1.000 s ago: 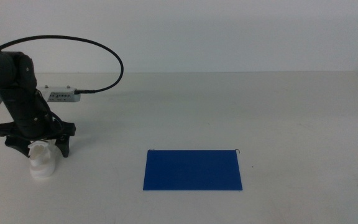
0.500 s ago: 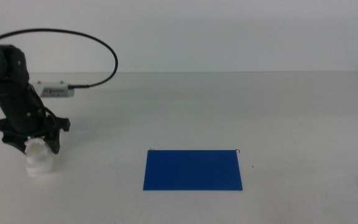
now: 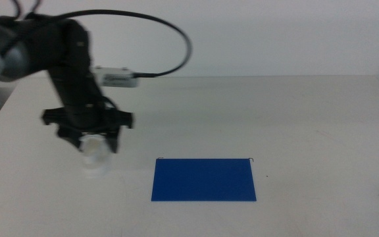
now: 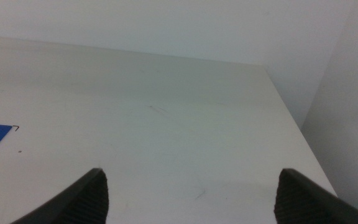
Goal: Use one arm to grab the shoe from the table and place it on the mat.
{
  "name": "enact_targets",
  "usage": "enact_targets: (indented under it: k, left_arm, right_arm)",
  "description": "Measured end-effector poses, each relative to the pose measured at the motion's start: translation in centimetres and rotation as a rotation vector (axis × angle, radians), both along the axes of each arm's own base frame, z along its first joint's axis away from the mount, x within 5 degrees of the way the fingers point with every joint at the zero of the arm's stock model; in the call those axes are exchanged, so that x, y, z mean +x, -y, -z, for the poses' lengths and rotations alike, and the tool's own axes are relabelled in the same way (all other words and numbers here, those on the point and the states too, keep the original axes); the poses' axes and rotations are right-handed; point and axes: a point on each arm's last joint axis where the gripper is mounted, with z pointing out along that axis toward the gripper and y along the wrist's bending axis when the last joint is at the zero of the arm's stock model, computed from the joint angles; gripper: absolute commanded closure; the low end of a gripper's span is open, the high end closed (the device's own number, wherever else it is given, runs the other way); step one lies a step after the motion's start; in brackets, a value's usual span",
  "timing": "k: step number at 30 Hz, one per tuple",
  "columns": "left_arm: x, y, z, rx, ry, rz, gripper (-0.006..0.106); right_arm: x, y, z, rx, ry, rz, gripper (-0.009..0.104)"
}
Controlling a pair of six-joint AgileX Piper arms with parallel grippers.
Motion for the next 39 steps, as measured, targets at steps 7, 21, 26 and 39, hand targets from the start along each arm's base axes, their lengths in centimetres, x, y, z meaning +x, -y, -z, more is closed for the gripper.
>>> enact_targets:
  k: [7, 21, 26, 39]
  left_arm:
    - [-1.3, 8.3, -0.4, -0.02, 0.008, 0.103, 0.102]
    - [-1.6, 18.5, 2.0, -0.027, -0.016, 0.269, 0.102]
    - [-1.6, 18.6, 2.0, -0.031, -0.019, 0.235, 0.102]
    - [-1.9, 19.0, 2.0, -0.134, -0.096, -0.366, 0.102]
  right_arm:
    - [0.0, 0.0, 0.0, 0.0, 0.0, 0.0, 0.017]
    - [0.0, 0.0, 0.0, 0.0, 0.0, 0.0, 0.017]
    - [0.0, 0.0, 0.0, 0.0, 0.0, 0.0, 0.017]
    - [0.0, 0.0, 0.0, 0.0, 0.0, 0.0, 0.017]
